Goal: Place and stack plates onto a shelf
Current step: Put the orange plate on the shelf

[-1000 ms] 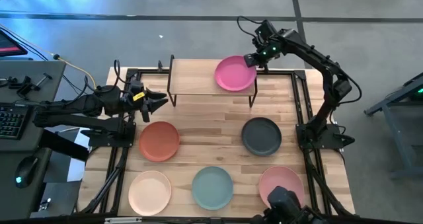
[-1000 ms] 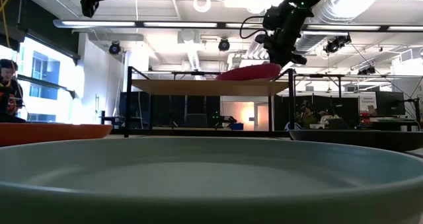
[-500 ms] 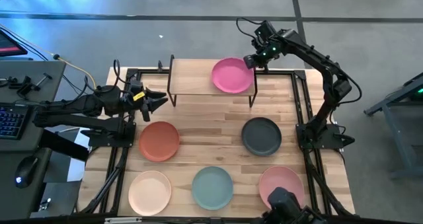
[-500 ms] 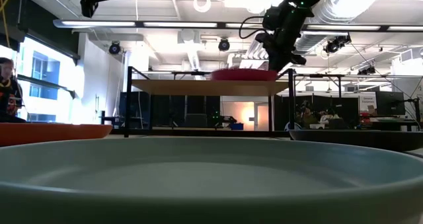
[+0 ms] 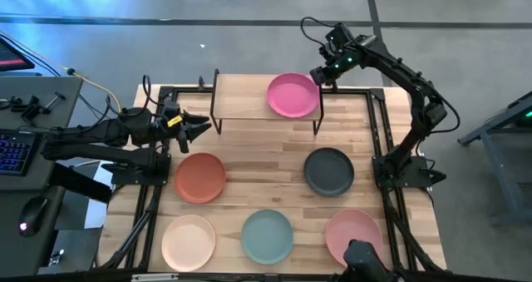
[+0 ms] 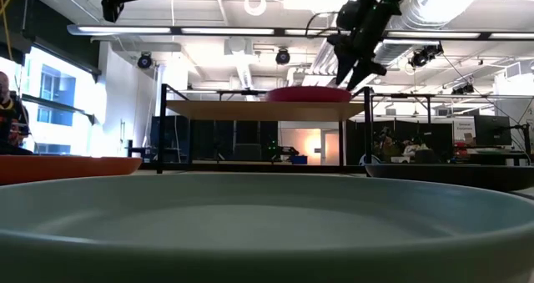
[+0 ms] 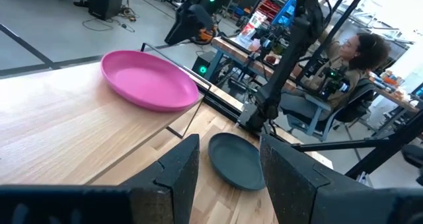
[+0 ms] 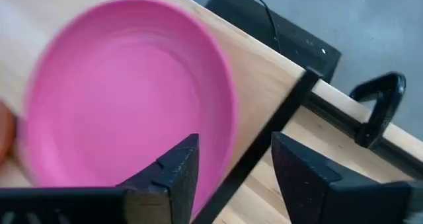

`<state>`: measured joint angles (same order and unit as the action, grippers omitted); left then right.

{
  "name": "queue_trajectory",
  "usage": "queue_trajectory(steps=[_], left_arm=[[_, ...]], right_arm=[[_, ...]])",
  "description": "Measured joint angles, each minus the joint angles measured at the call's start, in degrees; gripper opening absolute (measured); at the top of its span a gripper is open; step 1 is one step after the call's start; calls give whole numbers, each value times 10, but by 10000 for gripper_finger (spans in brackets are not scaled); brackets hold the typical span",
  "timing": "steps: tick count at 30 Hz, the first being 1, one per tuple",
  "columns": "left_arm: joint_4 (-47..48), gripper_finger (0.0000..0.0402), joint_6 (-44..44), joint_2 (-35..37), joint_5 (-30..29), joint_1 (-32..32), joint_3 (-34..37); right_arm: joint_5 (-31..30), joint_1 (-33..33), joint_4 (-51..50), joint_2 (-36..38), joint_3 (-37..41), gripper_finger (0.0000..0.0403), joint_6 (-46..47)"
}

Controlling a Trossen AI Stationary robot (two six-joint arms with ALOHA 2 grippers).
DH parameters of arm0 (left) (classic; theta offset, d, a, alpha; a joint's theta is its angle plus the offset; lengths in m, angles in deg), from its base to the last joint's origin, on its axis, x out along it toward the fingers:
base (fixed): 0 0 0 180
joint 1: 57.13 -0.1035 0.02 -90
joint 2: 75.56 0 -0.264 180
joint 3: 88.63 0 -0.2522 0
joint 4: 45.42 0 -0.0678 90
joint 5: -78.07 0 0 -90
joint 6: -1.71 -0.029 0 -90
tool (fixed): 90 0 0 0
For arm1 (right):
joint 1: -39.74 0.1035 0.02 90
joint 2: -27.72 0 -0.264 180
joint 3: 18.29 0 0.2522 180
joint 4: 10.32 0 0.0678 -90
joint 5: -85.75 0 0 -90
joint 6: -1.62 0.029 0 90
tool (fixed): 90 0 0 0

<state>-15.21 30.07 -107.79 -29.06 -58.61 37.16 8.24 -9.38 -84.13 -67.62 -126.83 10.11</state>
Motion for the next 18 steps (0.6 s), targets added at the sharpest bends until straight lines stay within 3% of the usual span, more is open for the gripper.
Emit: queue_trajectory(steps=[13, 18], left_arm=[[0, 147, 0, 0, -26, 0, 0], [-3, 147, 0, 0, -28, 0, 0]], right_arm=[[0, 135, 60, 137, 10, 169, -44], [0, 205, 189, 246, 168, 169, 19]])
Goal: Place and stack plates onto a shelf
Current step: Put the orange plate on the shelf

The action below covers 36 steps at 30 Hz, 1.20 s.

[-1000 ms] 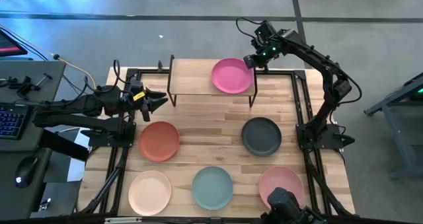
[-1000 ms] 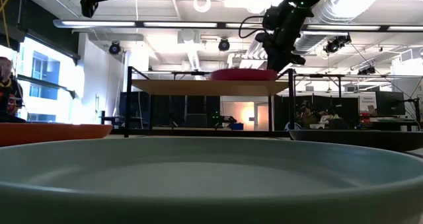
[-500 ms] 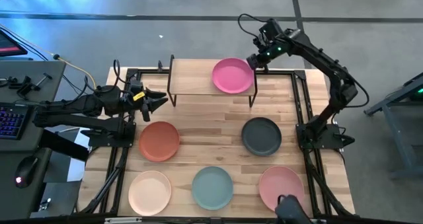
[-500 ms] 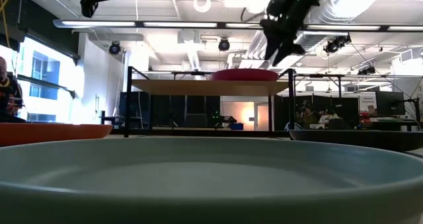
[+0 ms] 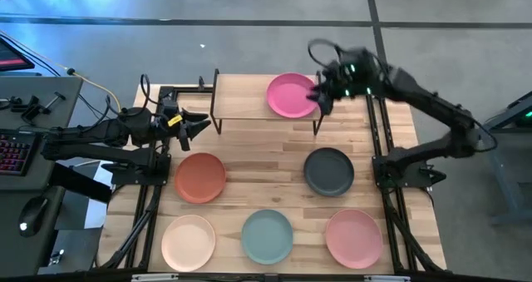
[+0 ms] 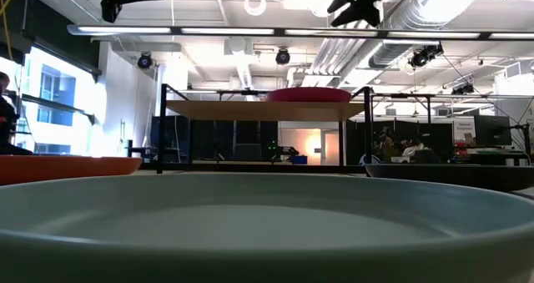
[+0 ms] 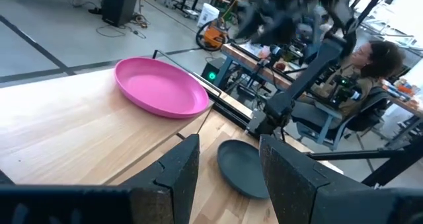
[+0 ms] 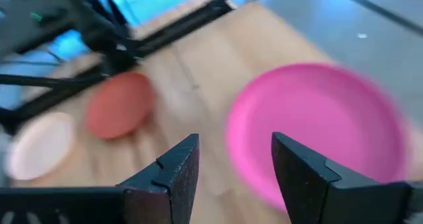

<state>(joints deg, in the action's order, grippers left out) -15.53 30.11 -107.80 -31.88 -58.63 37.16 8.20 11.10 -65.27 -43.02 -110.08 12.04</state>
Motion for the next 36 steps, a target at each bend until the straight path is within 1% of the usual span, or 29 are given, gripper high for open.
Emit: queue_trajectory(steps=[3, 5, 7, 8, 10, 13, 16, 26, 29, 31, 33, 36], left_arm=[[-8, 147, -1, 0, 0, 0, 0], [-11, 147, -1, 0, 0, 0, 0], [-11, 147, -1, 0, 7, 0, 0], [-11, 147, -4, 0, 18, 0, 0], [-15, 147, -15, 0, 45, 0, 0], [-24, 147, -22, 0, 64, 0, 0], [-24, 147, -28, 0, 64, 0, 0], [-23, 147, -30, 0, 59, 0, 0], [-23, 147, -14, 0, 60, 0, 0], [-23, 147, -12, -3, 76, 0, 0], [-14, 147, -12, -7, 105, 0, -5], [44, 147, 4, -30, 156, 1, -30]], right_arm=[[0, 44, 110, 87, 135, 169, 80], [-1, 77, 190, 140, 208, 169, 137], [-8, 111, 277, 183, 265, 169, 177], [-22, 127, 315, 199, 285, 169, 189], [-72, 160, 372, 224, 314, 169, 192], [-154, 197, 396, 239, 328, 169, 150], [-196, 216, 397, 240, 328, 169, 110], [-203, 223, 396, 239, 328, 169, 111], [-203, 223, 396, 239, 328, 169, 119], [-203, 223, 396, 239, 328, 169, 123], [-203, 223, 396, 238, 328, 169, 122], [-203, 223, 396, 238, 328, 169, 123]])
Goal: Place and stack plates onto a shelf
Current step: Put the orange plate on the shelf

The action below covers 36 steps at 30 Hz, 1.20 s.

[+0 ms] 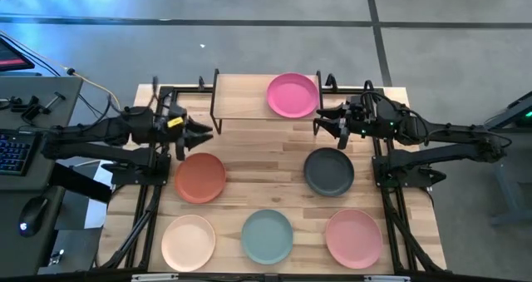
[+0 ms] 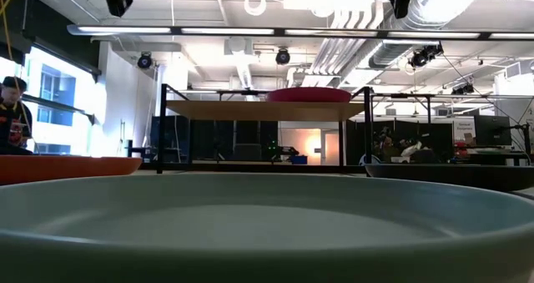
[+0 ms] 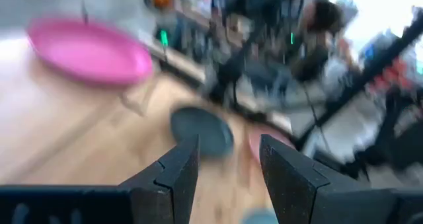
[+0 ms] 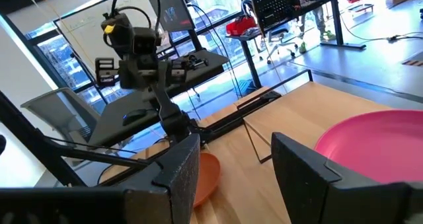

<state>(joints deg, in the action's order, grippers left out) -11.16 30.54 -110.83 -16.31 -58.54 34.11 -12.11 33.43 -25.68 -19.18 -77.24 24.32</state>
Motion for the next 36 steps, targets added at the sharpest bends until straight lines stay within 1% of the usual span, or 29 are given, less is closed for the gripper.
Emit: queue_trajectory(steps=[3, 5, 7, 9, 11, 15, 19, 23, 26, 29, 36], left_arm=[[117, 147, 60, -36, 68, 17, -37], [204, 147, 90, -61, 116, 41, -56], [284, 147, 109, -84, 148, 74, -67], [331, 147, 125, -103, 156, 112, -69], [371, 147, 132, -124, 138, 153, -68], [363, 147, 140, -169, 70, 242, -58], [353, 147, 122, -222, 52, 322, -26], [335, 147, 141, -269, 53, 375, 19], [290, 147, 141, -289, 54, 400, 58], [269, 147, 146, -305, 53, 409, 88], [275, 147, 132, -327, 5, 409, 99]], right_arm=[[0, 0, 0, 0, 0, 169, 8], [0, 0, 0, 0, 0, 169, 8], [0, 0, -2, 0, 0, 169, 8], [-8, 0, -6, 0, 0, 169, 8], [-12, 0, -10, 0, 0, 169, 8], [-16, 0, -23, 0, 0, 169, 8], [-16, 0, -31, 0, 0, 169, 8], [-16, 0, -37, 0, 0, 169, 8], [-16, 0, -38, 0, 0, 169, 8], [-16, 0, -43, 0, 0, 169, 8], [-16, 0, -53, 0, -1, 169, 8]])
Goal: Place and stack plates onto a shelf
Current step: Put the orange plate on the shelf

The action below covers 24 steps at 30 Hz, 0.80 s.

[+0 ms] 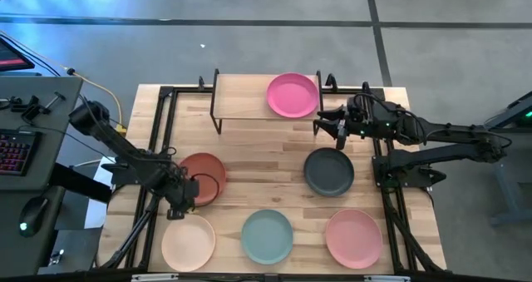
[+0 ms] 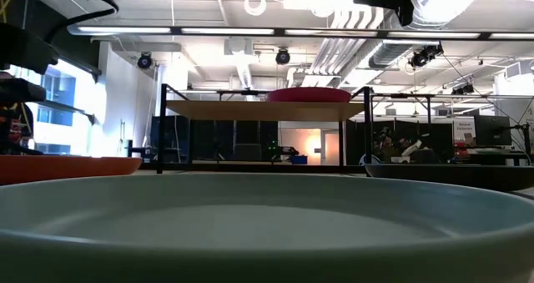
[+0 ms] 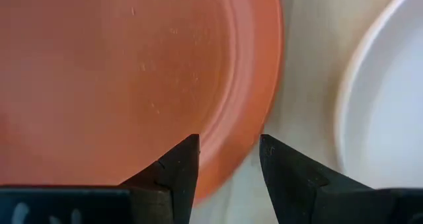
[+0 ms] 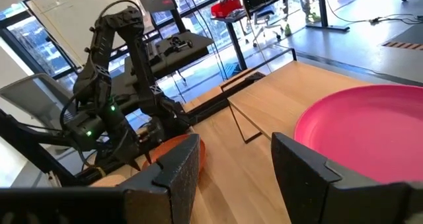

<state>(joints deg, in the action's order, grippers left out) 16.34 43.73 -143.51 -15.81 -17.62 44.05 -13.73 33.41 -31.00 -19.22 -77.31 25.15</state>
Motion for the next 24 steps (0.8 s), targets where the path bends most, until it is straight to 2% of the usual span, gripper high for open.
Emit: queue_trajectory(steps=[4, 10, 18, 24], left_arm=[[-4, 147, -33, -16, -26, 0, 0], [-5, 147, -107, -56, -13, 8, 0], [-20, 146, -121, -88, -15, 9, 0], [-22, 102, -122, -75, -17, 9, -1]], right_arm=[[0, 0, -3, 0, 0, 169, 1], [0, 0, -7, 0, 0, 169, 6], [0, 0, -11, 0, 0, 169, 11], [0, 0, -11, 0, 0, 169, 11]])
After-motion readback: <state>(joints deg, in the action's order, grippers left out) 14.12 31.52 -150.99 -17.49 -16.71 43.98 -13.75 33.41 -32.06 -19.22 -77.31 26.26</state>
